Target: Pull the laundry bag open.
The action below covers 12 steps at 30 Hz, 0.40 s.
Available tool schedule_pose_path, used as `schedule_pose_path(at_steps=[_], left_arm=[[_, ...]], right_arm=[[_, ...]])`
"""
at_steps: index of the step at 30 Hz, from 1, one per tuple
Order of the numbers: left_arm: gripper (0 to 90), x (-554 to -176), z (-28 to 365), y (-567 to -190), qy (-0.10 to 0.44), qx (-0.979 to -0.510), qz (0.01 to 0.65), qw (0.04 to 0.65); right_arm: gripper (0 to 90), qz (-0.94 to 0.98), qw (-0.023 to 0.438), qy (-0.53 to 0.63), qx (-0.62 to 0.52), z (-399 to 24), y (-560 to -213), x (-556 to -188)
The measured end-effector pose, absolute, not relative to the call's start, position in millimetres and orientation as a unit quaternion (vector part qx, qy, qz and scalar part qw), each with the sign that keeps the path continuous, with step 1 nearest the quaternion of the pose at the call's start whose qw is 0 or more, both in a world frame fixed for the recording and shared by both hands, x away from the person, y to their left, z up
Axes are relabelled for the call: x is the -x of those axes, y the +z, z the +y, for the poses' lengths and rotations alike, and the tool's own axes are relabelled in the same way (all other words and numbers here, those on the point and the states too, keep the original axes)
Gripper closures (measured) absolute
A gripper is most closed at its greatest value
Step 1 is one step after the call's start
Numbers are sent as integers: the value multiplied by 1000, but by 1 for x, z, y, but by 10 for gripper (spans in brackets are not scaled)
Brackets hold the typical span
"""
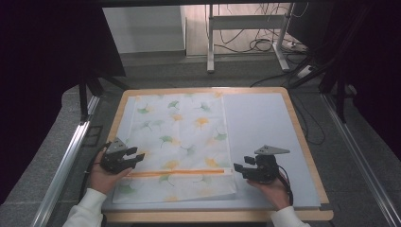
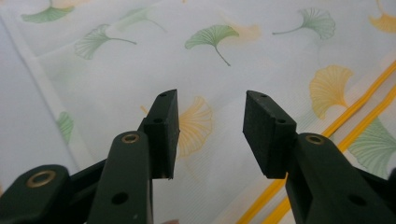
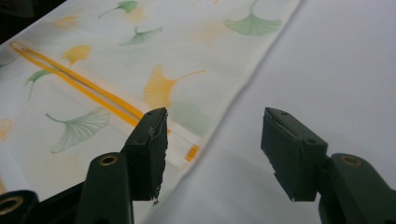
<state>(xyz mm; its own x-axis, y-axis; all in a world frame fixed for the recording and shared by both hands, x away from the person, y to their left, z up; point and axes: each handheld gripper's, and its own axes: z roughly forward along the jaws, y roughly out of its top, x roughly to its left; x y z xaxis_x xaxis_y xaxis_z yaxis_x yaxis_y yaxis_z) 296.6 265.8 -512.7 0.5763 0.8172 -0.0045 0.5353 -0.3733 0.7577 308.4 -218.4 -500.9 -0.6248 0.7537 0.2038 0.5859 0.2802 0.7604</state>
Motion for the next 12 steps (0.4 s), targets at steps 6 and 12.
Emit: schedule_pose_path(at_steps=[6,12], left_arm=[[534,-295,267,-513,189,-809,414,371],[530,-294,270,-514,182,-809,417,374]], right_arm=[[382,788,109,428,-429,-224,-501,-309],[363,795,112,421,-422,-218,-503,-309]])
